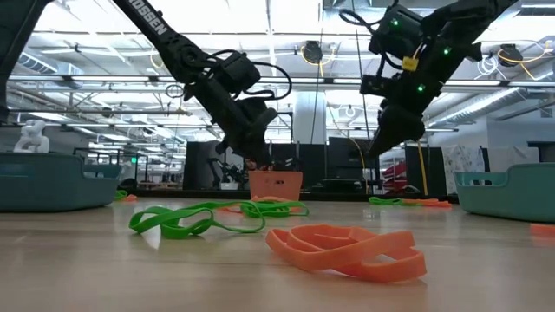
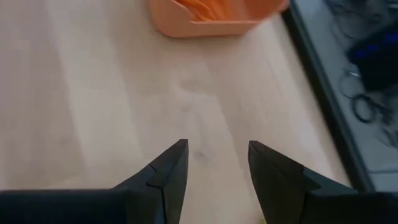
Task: Sort rubber bands into baskets
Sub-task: Put the orange rubber band into the orange bin
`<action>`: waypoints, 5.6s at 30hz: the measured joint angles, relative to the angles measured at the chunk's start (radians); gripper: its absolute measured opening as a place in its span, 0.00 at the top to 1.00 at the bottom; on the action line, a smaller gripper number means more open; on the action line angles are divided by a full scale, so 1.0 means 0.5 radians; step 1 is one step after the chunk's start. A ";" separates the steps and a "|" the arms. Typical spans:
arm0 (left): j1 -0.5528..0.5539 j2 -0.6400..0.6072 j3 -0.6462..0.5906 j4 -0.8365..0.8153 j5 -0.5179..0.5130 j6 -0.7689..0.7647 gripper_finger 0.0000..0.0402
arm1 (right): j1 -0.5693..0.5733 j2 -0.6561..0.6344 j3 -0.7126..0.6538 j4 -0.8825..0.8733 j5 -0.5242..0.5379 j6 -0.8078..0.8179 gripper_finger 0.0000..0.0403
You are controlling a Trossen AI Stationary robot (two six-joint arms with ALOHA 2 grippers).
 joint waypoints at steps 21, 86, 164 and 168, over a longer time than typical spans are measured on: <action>0.001 -0.209 0.001 -0.034 0.037 0.374 0.69 | -0.346 -0.276 0.000 -0.681 0.045 0.363 0.60; -0.423 -0.459 -0.854 1.498 0.605 0.463 0.69 | -0.632 0.390 0.559 -0.785 -0.352 1.057 1.00; -0.506 -0.179 -0.699 1.666 0.154 0.308 0.99 | -0.048 0.389 0.885 -0.411 -0.447 0.548 0.63; -0.431 -0.179 -0.700 1.622 0.034 0.311 0.99 | -0.048 0.389 0.883 -0.532 -0.265 0.575 0.58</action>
